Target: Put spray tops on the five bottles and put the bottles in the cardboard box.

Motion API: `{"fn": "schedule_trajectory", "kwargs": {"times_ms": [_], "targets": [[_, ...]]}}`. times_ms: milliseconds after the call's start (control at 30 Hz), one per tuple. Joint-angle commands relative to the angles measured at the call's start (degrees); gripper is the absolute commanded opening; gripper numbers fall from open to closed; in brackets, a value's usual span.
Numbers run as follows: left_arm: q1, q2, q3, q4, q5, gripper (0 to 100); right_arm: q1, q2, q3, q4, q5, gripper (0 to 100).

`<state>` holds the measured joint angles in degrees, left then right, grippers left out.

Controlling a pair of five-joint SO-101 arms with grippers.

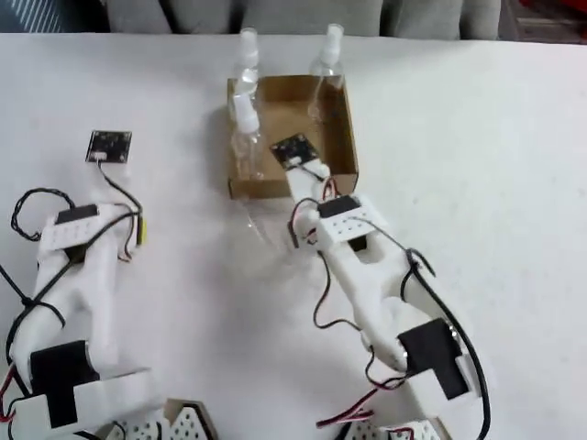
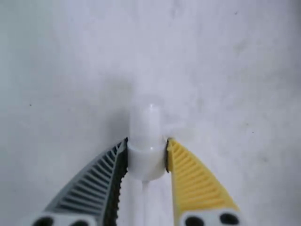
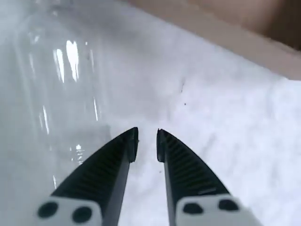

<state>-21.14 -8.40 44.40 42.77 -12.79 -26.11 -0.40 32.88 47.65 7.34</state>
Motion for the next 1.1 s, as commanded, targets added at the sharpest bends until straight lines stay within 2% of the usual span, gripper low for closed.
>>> {"fn": "schedule_trajectory", "kwargs": {"times_ms": [0, 467, 633, 700, 833, 1067], "targets": [[-0.40, -0.13, -2.99, 0.26, 0.18, 2, -0.75, -3.74, -1.58, 2.68, 0.70, 3.8], [-0.40, -0.13, -3.16, 0.26, 0.18, 2, -2.15, -20.62, -1.93, 14.20, 1.14, 4.9], [-0.40, -0.13, -3.25, 0.26, 0.18, 2, -3.38, -25.71, -2.11, 13.93, 1.23, 19.4], [-0.40, -0.13, -3.34, 0.18, 0.18, 2, -4.62, -25.71, -2.81, 13.67, 1.93, 24.0], [-0.57, -0.13, -3.34, 0.18, 0.18, 2, -8.13, -22.73, -5.63, 14.02, 8.44, 24.7], [-1.71, -0.04, -3.34, -1.32, 0.53, 2, -10.07, -11.30, -14.51, 12.70, 9.14, 24.8]]}}
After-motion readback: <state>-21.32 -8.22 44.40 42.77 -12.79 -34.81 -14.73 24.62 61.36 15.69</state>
